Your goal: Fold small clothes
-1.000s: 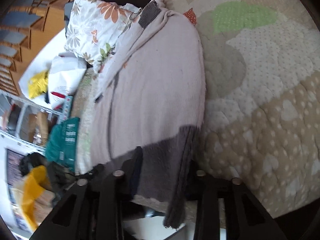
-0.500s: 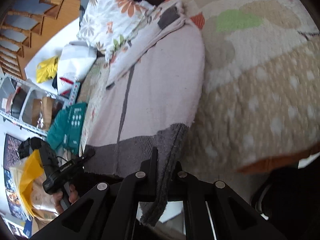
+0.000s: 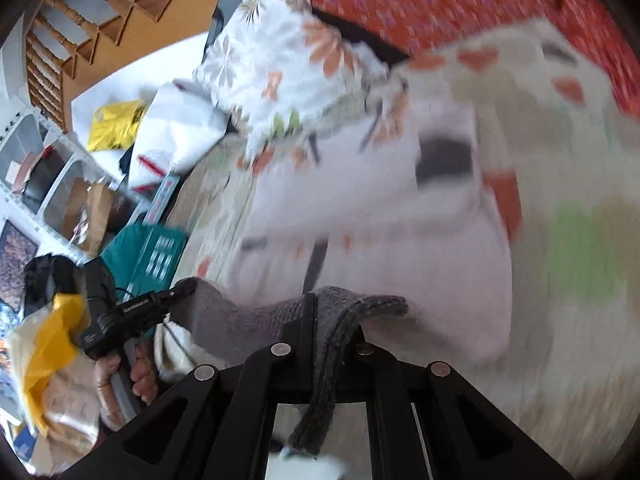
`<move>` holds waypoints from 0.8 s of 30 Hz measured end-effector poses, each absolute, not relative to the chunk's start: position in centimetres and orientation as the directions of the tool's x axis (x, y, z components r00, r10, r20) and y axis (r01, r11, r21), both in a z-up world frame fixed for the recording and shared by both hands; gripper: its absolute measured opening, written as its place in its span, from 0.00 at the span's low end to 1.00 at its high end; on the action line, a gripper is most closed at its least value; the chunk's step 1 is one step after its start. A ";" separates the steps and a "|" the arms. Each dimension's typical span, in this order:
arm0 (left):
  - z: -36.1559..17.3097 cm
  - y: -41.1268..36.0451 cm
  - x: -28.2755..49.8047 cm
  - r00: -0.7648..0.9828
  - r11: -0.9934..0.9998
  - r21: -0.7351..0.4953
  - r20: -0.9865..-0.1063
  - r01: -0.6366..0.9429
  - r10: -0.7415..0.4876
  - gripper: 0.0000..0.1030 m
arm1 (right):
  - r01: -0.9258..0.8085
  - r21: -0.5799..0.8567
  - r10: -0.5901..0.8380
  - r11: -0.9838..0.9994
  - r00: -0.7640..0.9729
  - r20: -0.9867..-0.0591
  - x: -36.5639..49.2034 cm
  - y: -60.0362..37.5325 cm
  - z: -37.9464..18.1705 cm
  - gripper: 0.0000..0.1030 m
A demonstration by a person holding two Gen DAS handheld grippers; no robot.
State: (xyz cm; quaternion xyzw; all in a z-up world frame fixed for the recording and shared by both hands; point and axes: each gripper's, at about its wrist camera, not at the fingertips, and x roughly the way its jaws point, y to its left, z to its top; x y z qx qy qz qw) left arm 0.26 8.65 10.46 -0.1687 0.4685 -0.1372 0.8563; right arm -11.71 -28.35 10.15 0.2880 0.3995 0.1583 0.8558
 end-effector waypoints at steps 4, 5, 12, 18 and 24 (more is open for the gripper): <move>9.8 6.6 6.2 0.526 0.911 -0.409 -0.763 0.058 -0.377 0.06 | 0.008 0.603 0.453 0.797 0.653 -0.607 -4.8 -30.0 9.7 0.04; 9.5 6.3 7.0 0.523 0.913 -0.404 -0.767 0.056 -0.372 0.06 | 0.024 0.597 0.442 0.802 0.649 -0.619 -3.2 -30.3 9.3 0.04; 5.6 5.1 13.4 0.460 0.906 -0.423 -0.799 0.026 -0.386 0.07 | 0.069 0.607 0.446 0.791 0.615 -0.651 4.8 -32.4 5.7 0.05; 5.5 6.0 15.6 0.502 0.876 -0.481 -0.769 -0.047 -0.395 0.38 | 0.115 0.689 0.450 0.715 0.679 -0.580 9.2 -35.7 3.7 0.34; 7.4 7.0 14.8 0.556 0.889 -0.456 -0.750 -0.041 -0.359 0.50 | 0.183 0.682 0.376 0.708 0.720 -0.583 9.2 -38.0 3.6 0.56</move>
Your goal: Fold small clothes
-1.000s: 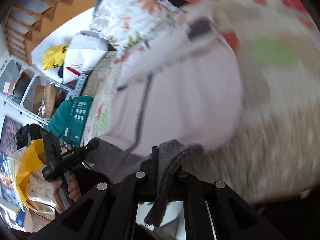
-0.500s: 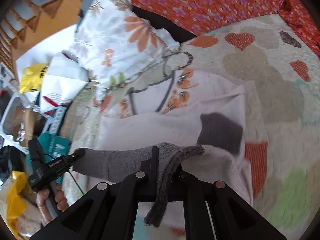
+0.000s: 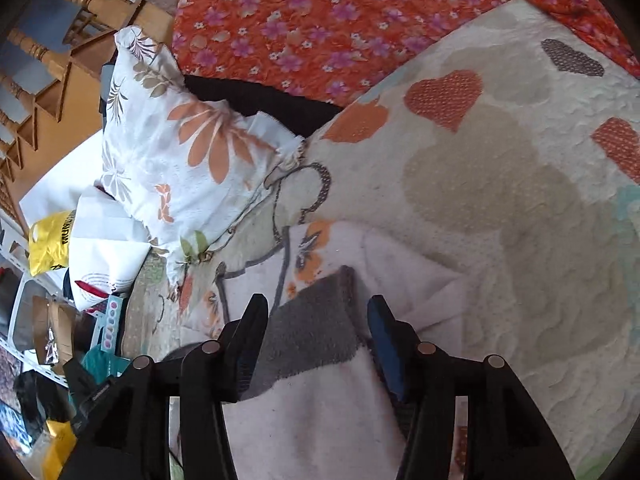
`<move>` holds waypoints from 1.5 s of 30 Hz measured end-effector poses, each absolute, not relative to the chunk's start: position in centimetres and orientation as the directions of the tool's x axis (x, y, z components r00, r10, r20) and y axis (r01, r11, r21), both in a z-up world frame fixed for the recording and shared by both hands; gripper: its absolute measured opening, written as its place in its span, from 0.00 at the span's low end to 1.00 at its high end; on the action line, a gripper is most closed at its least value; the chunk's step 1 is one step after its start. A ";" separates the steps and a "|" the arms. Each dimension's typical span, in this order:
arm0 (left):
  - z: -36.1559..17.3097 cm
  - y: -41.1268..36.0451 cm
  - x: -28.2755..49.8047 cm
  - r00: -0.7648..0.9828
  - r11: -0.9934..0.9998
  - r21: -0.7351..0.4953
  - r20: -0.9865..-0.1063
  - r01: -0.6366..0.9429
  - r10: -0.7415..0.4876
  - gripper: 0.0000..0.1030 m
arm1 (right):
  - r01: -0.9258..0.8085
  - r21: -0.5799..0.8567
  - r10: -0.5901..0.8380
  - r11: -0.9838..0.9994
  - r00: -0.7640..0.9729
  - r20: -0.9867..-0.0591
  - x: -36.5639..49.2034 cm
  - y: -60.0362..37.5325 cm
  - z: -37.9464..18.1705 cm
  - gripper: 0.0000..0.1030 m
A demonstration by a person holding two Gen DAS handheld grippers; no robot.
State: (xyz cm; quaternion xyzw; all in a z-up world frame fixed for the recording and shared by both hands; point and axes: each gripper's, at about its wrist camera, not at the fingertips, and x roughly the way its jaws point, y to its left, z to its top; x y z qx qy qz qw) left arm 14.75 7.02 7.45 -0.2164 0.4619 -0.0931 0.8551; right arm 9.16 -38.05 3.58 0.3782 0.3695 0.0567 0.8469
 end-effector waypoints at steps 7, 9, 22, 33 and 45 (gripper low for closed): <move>9.0 10.0 12.5 0.598 0.943 -0.324 -0.771 -0.069 -0.221 0.57 | 0.067 0.559 0.358 0.827 0.704 -0.614 7.5 -33.2 6.0 0.54; 9.8 11.2 11.9 0.612 0.957 -0.276 -0.773 -0.086 -0.168 0.60 | -0.021 0.511 0.387 0.859 0.681 -0.622 6.7 -29.9 6.7 0.47; 12.3 18.8 9.5 0.669 0.936 -0.299 -0.736 -0.188 -0.101 0.65 | -0.318 0.239 0.370 0.918 0.459 -0.808 9.5 -7.0 2.7 0.27; 13.0 22.6 9.7 0.688 0.896 -0.339 -0.724 -0.287 -0.053 0.65 | -0.423 0.107 0.310 0.900 0.448 -0.838 17.3 5.8 2.3 0.43; 10.5 18.2 8.4 0.587 0.941 -0.327 -0.780 -0.084 -0.218 0.65 | -0.247 0.235 0.331 0.940 0.498 -0.801 13.9 -7.6 7.0 0.45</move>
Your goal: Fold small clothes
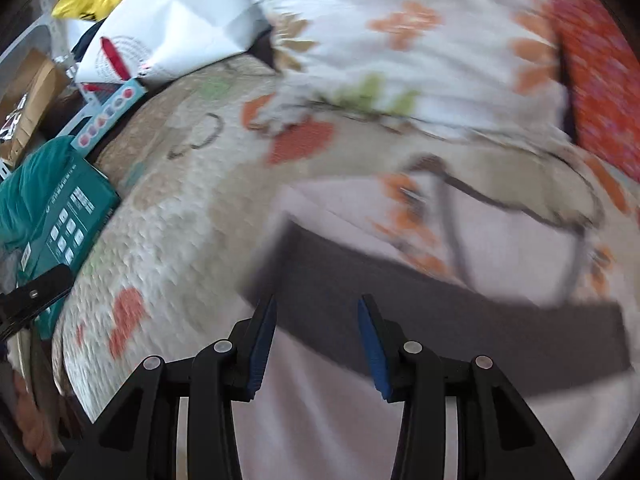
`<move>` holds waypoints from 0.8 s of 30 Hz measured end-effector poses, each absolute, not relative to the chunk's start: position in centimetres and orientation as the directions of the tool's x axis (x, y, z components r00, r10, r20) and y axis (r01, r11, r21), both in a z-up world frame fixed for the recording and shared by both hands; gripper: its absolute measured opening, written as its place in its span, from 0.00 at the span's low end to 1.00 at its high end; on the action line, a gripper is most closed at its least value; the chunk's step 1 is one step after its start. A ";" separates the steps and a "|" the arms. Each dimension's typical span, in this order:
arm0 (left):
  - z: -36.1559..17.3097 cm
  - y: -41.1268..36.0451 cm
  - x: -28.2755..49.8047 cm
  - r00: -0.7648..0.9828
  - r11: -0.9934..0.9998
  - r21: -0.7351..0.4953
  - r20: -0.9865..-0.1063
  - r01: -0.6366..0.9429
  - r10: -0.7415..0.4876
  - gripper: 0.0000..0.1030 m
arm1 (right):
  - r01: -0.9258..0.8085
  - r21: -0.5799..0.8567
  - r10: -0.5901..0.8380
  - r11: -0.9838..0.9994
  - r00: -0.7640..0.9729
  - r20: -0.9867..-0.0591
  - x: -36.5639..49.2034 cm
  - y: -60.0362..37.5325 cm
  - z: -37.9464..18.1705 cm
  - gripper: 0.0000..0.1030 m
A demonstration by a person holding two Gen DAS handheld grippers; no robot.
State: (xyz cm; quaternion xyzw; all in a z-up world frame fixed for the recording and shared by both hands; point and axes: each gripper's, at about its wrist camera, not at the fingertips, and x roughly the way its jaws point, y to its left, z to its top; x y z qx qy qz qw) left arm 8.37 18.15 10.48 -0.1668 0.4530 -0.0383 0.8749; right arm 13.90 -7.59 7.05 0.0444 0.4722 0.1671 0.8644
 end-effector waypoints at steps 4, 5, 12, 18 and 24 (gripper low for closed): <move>8.3 13.9 6.8 0.494 0.955 -0.285 -0.821 0.078 -0.285 0.65 | -0.205 0.221 0.296 0.953 0.497 -0.816 8.8 -14.0 6.8 0.45; 7.5 12.5 6.3 0.465 0.957 -0.261 -0.836 0.129 -0.291 0.65 | -0.188 0.228 0.293 0.955 0.499 -0.816 7.7 -15.6 6.7 0.45; 3.5 9.3 5.3 0.381 0.963 -0.109 -0.903 0.246 -0.199 0.11 | -0.068 0.267 0.258 0.961 0.558 -0.789 1.8 -24.0 5.8 0.45; 5.6 11.7 5.0 0.538 0.948 0.303 -0.817 0.096 0.207 0.02 | 0.054 0.352 0.255 0.934 0.592 -0.765 0.0 -29.5 4.4 0.45; 5.5 15.8 6.3 0.483 0.989 0.143 -0.864 -0.037 0.143 0.02 | 0.095 0.421 0.272 0.902 0.632 -0.725 -0.5 -31.6 5.6 0.45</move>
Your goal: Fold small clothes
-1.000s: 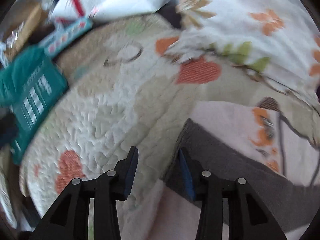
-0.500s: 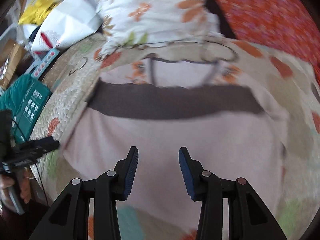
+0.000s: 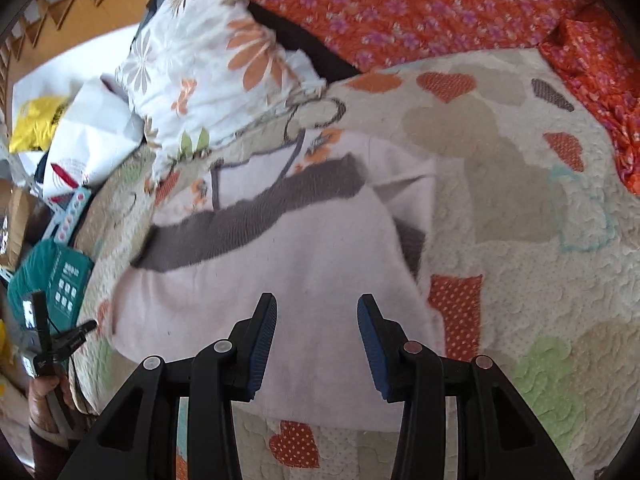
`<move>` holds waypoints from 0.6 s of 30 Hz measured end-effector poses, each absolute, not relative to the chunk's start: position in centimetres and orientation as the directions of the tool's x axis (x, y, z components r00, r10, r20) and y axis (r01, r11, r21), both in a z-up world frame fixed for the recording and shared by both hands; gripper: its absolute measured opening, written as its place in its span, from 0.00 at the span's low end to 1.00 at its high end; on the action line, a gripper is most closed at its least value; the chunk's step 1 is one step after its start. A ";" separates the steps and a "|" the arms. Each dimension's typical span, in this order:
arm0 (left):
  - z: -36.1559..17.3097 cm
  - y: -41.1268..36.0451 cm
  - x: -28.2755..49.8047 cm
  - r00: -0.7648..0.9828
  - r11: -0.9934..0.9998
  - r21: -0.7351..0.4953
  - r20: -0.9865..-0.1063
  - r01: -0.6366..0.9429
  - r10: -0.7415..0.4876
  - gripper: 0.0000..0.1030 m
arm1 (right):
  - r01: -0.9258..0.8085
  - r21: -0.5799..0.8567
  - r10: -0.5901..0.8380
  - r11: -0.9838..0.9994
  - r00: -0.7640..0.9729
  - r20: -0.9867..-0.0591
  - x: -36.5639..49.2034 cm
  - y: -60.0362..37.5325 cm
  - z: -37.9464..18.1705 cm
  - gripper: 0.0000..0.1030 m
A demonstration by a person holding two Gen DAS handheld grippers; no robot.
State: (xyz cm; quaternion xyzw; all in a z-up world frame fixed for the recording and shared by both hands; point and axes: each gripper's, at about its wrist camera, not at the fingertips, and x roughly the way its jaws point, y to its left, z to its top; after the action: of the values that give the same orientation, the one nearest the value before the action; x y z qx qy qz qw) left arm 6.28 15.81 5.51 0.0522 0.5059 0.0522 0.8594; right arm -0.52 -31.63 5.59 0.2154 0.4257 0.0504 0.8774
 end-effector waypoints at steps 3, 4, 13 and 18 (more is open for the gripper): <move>7.5 15.0 6.3 0.554 0.999 0.032 -0.832 -0.015 0.035 0.15 | 0.090 0.440 0.285 0.893 0.644 -0.710 -0.7 -31.5 6.1 0.45; 8.3 14.2 6.5 0.581 1.000 0.002 -0.814 0.003 0.000 0.33 | 0.087 0.443 0.288 0.892 0.646 -0.707 -0.8 -31.3 6.2 0.45; 7.8 7.1 13.5 0.579 0.979 -0.070 -0.798 0.189 -0.169 0.70 | 0.078 0.418 0.285 0.905 0.618 -0.733 -0.2 -30.4 5.0 0.45; 4.4 1.5 16.0 0.683 0.866 0.476 -0.684 0.153 0.256 0.70 | 0.093 0.409 0.285 0.908 0.580 -0.764 0.7 -30.4 3.5 0.45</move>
State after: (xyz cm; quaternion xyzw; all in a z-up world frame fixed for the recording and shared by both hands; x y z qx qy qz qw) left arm 16.03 1.46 4.35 0.2573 0.3969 0.0293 0.8806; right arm 0.69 -30.37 3.49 0.2072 0.4551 0.0555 0.8642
